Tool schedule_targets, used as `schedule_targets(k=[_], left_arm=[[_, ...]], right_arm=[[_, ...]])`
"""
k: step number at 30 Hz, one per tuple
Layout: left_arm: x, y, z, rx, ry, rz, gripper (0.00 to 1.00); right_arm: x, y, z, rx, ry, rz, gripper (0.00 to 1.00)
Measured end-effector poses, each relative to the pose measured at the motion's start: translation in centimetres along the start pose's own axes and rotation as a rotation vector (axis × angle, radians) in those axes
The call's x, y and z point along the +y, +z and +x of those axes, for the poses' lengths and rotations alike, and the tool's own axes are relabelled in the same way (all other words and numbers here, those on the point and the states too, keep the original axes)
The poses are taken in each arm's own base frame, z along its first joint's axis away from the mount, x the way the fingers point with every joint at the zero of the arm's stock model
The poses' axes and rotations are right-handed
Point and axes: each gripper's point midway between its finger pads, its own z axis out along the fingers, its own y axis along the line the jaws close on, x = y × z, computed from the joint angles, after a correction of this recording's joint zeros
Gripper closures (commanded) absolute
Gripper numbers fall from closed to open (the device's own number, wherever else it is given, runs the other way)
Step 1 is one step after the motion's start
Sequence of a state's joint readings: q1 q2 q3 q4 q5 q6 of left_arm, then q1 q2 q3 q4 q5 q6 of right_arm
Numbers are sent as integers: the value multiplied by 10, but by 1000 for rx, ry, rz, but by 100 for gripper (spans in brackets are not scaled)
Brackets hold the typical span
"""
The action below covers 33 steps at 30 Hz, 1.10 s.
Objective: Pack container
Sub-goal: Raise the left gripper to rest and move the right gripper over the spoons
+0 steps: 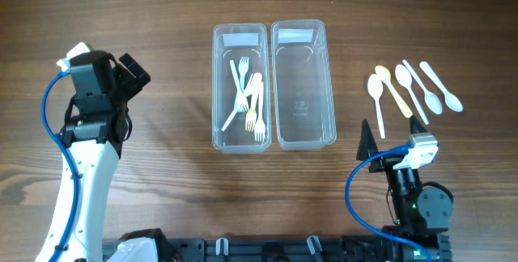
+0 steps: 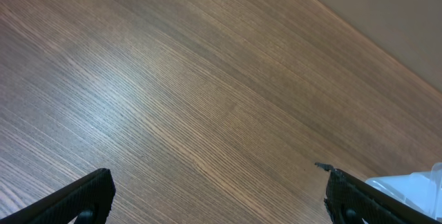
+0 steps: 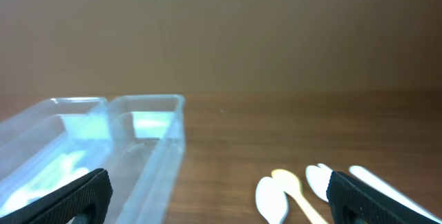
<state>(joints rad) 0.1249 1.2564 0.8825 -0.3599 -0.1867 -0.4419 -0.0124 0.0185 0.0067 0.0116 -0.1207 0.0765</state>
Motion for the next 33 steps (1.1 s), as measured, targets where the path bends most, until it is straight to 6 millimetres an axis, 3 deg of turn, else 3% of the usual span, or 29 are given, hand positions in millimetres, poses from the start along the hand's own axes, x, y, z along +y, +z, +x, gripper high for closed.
schedule_targets(k=[8, 11, 12, 13, 16, 19, 21, 25, 33], left_arm=[[0, 0, 0, 0, 0, 0, 0], [0, 0, 0, 0, 0, 0, 0], [0, 0, 0, 1, 0, 0, 0], [0, 0, 0, 0, 0, 0, 0], [0, -1, 0, 1, 1, -1, 0], [0, -1, 0, 0, 1, -1, 0], [0, -1, 0, 1, 1, -1, 0], [0, -1, 0, 1, 1, -1, 0], [0, -1, 0, 0, 1, -1, 0]], right_arm=[[7, -2, -14, -16, 144, -35, 0], [7, -10, -47, -20, 155, -17, 0], [6, -21, -97, -29, 143, 19, 0], [6, -23, -110, -50, 139, 22, 0], [0, -30, -126, 121, 120, 94, 0], [-4, -20, -146, 212, 86, 126, 0], [-6, -18, -139, 347, 68, 144, 0], [-13, 9, -124, 609, 39, 166, 0], [-26, 52, -39, 1030, 19, 175, 0]])
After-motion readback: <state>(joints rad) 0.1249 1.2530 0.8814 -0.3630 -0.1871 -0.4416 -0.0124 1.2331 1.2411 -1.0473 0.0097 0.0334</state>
